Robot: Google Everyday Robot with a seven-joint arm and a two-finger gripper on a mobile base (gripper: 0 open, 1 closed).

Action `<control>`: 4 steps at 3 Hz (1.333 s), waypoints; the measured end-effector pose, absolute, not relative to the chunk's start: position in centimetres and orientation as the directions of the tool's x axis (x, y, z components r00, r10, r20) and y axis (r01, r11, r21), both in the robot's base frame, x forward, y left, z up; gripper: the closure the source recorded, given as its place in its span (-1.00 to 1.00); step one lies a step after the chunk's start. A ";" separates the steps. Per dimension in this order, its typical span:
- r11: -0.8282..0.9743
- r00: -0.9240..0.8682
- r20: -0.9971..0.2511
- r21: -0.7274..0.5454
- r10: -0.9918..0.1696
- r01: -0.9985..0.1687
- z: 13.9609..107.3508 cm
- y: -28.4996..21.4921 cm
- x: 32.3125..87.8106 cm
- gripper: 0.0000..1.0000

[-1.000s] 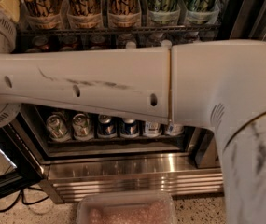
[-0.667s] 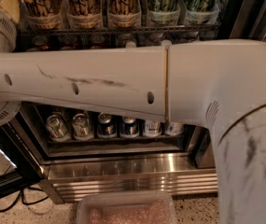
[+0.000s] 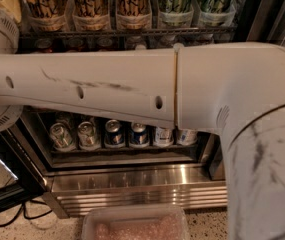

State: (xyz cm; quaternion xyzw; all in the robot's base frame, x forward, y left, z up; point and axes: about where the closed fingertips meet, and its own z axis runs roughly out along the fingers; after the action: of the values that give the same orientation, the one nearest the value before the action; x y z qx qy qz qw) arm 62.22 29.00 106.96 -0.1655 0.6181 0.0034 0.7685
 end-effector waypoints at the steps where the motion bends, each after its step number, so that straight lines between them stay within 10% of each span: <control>1: 0.945 0.236 -0.951 -0.250 -0.199 -0.210 107.0 29.0 62.2 0.67; 2: 0.945 0.236 -0.951 -0.250 -0.199 -0.210 107.0 29.0 62.2 1.00; 4: 0.951 0.265 -0.950 -0.227 -0.168 -0.209 108.7 28.6 61.7 1.00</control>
Offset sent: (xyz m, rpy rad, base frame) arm 0.0000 0.0000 0.0000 0.0000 0.0000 0.0000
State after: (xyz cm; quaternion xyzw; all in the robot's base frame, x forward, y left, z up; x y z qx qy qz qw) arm 61.74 28.56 108.66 -0.1557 0.6063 0.0131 0.7798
